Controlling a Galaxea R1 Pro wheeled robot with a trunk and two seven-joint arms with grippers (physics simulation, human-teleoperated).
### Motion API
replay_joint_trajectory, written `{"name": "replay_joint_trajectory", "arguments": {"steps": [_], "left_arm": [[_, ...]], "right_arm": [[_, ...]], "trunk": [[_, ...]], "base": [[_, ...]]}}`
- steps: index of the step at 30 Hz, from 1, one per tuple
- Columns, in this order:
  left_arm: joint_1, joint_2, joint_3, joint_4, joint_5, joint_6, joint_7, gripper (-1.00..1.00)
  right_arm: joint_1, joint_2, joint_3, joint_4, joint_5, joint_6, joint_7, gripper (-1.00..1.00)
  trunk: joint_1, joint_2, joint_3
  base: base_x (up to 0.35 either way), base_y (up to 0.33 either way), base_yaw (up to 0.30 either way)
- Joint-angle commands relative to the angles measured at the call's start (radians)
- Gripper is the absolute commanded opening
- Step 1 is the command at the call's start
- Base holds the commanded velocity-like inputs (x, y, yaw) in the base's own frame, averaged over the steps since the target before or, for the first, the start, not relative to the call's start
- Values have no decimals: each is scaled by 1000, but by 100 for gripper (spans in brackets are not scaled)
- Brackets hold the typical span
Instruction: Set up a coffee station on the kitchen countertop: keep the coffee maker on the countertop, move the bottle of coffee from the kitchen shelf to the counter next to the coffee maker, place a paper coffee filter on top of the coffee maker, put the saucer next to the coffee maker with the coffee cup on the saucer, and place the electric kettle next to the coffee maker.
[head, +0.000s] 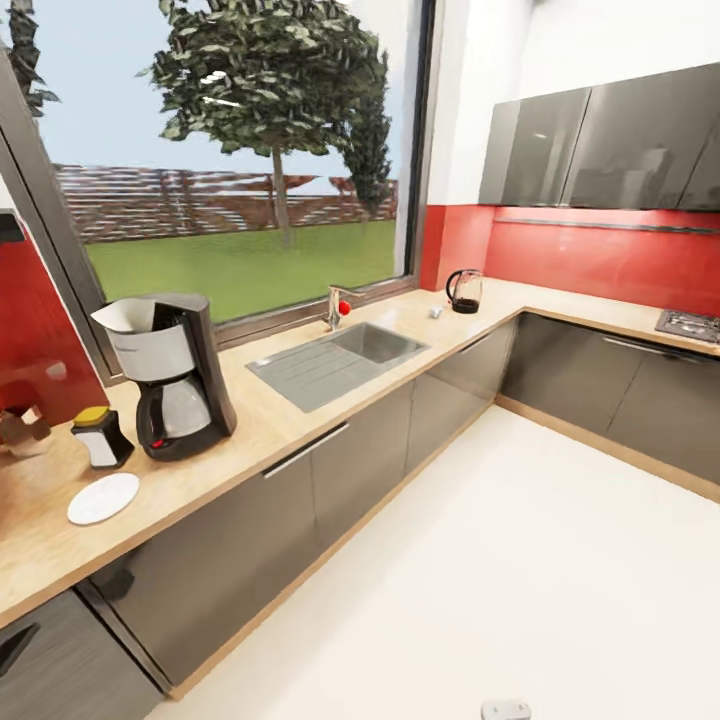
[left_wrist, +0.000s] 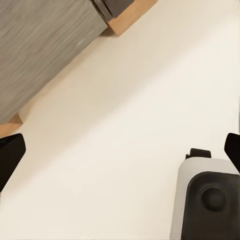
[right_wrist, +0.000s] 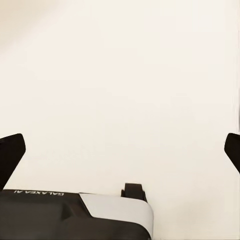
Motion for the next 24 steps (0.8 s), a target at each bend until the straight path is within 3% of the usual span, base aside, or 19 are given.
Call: {"name": "replay_joint_trajectory", "arguments": {"steps": [1, 12, 24], "left_arm": [[-1, -1, 7, 0, -7, -3, 0, 100], [-1, -1, 8, 0, -6, -3, 0, 100], [-1, -2, 5, 0, -8, -3, 0, 100]], "right_arm": [[-1, 0, 8, 1, -9, -3, -1, 100], [-1, 0, 8, 1, -9, -3, -1, 100], [-1, 0, 8, 1, -9, -3, -1, 100]], "trunk": [[1, -2, -3], [1, -2, -10], [1, -2, -17]], "base": [[20, 0, -293], [211, 0, -293], [17, 0, -292]]}}
